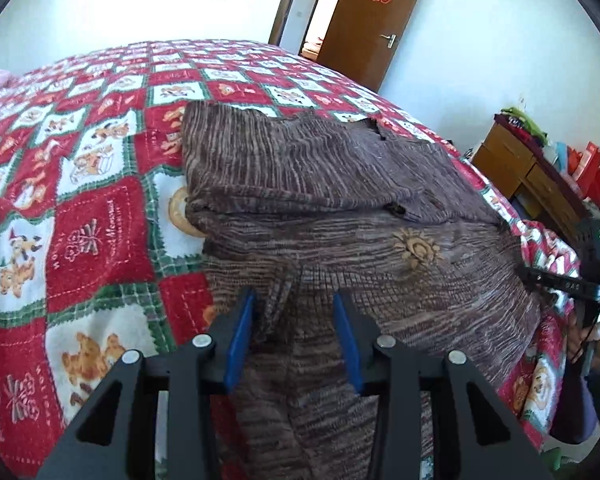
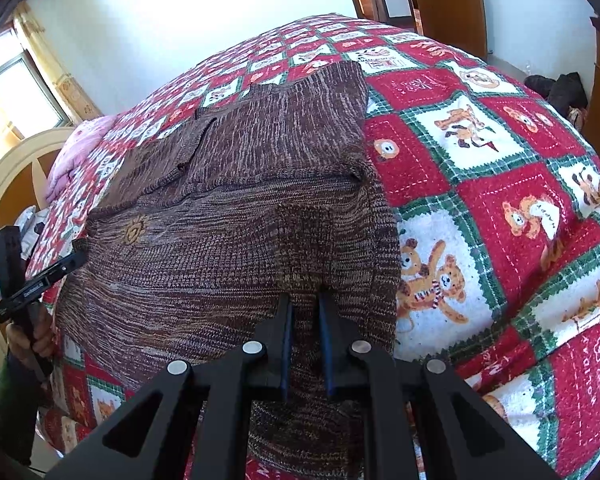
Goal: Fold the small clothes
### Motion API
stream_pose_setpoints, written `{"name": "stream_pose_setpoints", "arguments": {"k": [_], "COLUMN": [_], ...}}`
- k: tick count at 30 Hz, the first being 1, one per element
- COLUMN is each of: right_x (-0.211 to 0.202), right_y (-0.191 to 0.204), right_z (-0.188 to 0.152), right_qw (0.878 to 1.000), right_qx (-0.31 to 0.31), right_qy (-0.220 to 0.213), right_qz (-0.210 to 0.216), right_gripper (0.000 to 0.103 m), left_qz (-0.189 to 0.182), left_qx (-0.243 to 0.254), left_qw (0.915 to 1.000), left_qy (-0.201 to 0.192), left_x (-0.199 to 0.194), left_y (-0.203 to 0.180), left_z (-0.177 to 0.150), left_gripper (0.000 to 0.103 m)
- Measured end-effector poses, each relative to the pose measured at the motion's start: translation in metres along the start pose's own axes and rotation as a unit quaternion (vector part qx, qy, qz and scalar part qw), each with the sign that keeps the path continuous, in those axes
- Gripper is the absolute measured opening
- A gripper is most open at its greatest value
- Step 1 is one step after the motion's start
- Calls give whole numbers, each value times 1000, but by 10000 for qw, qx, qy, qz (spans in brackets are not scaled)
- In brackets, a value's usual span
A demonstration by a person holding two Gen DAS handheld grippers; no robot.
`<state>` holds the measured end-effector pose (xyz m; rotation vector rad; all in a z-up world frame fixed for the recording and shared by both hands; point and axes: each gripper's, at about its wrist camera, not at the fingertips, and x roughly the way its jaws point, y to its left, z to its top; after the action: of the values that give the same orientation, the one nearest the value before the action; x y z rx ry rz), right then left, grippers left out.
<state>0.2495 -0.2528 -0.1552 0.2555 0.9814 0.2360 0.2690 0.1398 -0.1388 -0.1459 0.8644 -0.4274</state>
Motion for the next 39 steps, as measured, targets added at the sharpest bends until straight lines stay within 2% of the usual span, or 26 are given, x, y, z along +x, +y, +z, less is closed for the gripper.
{"name": "stream_pose_setpoints", "arguments": {"k": [7, 9, 10, 14, 17, 20, 24, 25, 27, 28, 29, 31, 33, 35, 36, 39], "right_x": [0, 1, 1, -1, -5, -6, 0, 0, 1, 2, 3, 9, 16, 16, 16, 12], "right_y": [0, 0, 0, -5, -5, 0, 13, 16, 19, 20, 20, 22, 24, 31, 33, 31], "right_z": [0, 0, 0, 0, 0, 1, 8, 11, 18, 21, 23, 26, 26, 24, 25, 23], "right_qw": [10000, 10000, 10000, 9997, 9995, 9998, 9991, 9986, 9978, 9973, 9969, 9979, 9977, 9947, 9945, 9954], "right_qx": [18, 26, 34, 120, 109, -41, -409, -480, -518, -509, -492, -482, -531, -749, -799, -682], "right_qy": [4, 4, 4, -12, -13, 1, 103, 104, 72, 44, 16, 69, 148, 91, 85, 82], "right_qz": [26, 38, 53, 226, 312, 187, -49, -171, -402, -531, -620, -427, -394, -693, -675, -664], "right_gripper": [13, 13, 13, 13, 19, 22, 29, 32, 42, 54, 60, 60, 60, 36, 15, 11], "left_qz": [-341, -155, -79, -279, -263, -142, -77, -110, -225, -244, -218, -83, 108, 215, 221, 39], "left_qx": [-162, -27, -25, -525, -572, -423, -351, -373, -396, -372, -281, -101, 131, 215, 202, -103], "left_qw": [9992, 9998, 9998, 9982, 9980, 9990, 9992, 9990, 9987, 9987, 9991, 9997, 9997, 9995, 9995, 9999], "left_qy": [137, 155, 166, 93, 52, 81, 174, 199, 241, 246, 238, 201, 152, 92, 73, -10], "left_x": [1, 0, 0, -2, -3, -2, 2, 3, 4, 4, 4, 5, 6, 5, 5, -1], "left_y": [10, 6, 6, 20, 19, 14, 14, 14, 14, 13, 9, 2, -5, -7, -6, 3], "left_z": [3, -1, -3, -4, -4, -4, 0, 1, 2, 3, 3, 1, -1, -2, -3, -4], "left_gripper": [40, 22, 21, 12, 9, 10, 18, 20, 31, 33, 37, 38, 36, 28, 18, 11]}}
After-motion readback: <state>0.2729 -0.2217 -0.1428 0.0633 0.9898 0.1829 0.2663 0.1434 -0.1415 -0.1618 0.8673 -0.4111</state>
